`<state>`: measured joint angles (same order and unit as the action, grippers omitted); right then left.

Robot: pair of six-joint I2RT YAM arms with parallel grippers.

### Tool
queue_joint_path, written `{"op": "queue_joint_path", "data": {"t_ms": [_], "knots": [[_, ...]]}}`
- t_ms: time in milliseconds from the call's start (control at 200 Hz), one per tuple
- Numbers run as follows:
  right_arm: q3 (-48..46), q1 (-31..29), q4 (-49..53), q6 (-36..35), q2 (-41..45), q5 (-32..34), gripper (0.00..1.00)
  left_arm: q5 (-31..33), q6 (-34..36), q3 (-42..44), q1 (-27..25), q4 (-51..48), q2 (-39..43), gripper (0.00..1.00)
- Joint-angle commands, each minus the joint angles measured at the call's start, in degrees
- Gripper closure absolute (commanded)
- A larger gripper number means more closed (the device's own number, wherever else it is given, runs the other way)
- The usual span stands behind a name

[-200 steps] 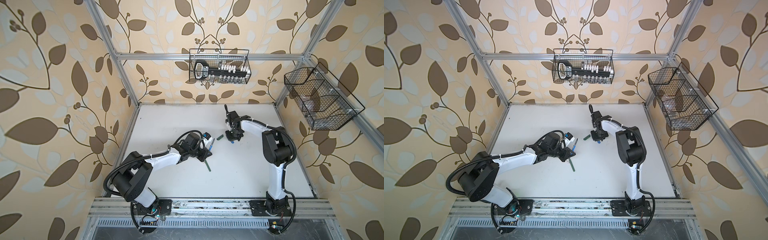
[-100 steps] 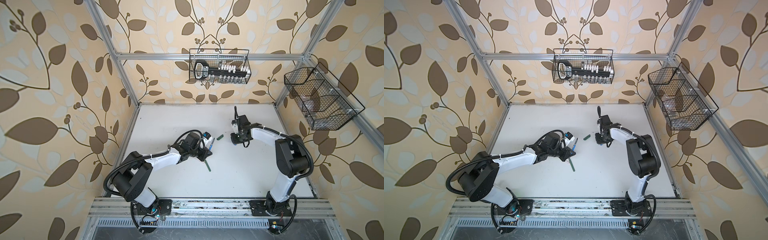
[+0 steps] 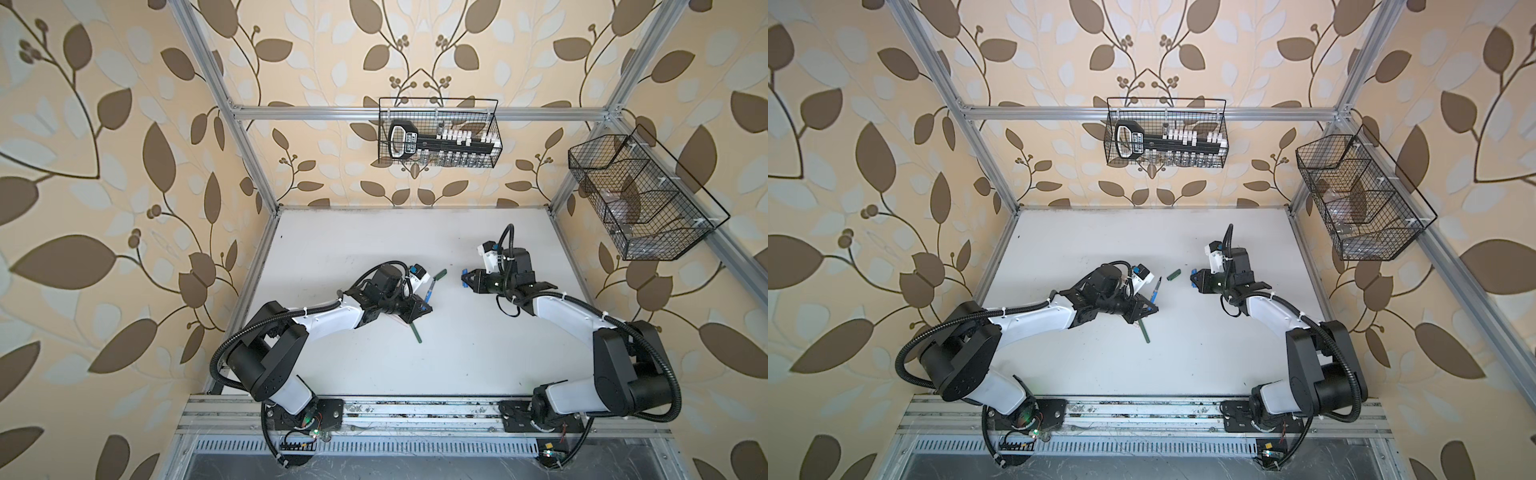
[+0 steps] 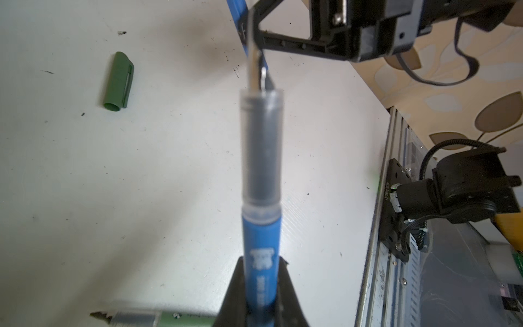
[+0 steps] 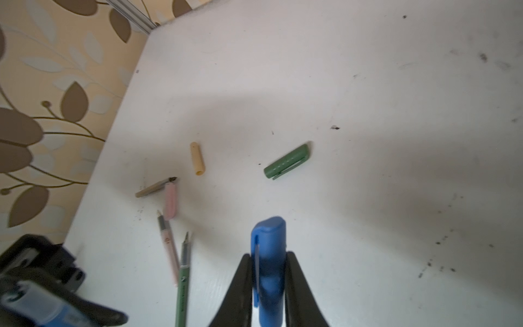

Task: Insert the pens into the pen caps
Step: 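Lift the blue cap and bring it toward the blue pen tip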

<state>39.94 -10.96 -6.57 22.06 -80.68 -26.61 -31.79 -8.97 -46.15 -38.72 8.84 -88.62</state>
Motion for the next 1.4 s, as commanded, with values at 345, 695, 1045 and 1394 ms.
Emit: {"op": "queue_joint_path", "data": {"t_ms": [345,695,1045,1394], "knots": [[-9.8,-2.5,-31.4,22.9,6.0,-7.1,0.81,-4.9,-0.3,-4.6,-3.0,1.4,-1.0,1.0],[-9.4,-4.0,-34.2,26.9,8.4,-4.2,0.82,-4.2,0.4,-5.6,-4.5,0.7,-1.1,1.0],[-9.4,-4.9,-29.6,23.5,12.2,-3.4,0.82,5.1,4.0,-5.2,-6.7,-2.2,-0.2,1.0],[-10.7,-6.4,-28.5,23.2,14.9,-1.2,0.82,3.1,2.0,-4.3,-6.8,0.9,0.9,1.0]]}}
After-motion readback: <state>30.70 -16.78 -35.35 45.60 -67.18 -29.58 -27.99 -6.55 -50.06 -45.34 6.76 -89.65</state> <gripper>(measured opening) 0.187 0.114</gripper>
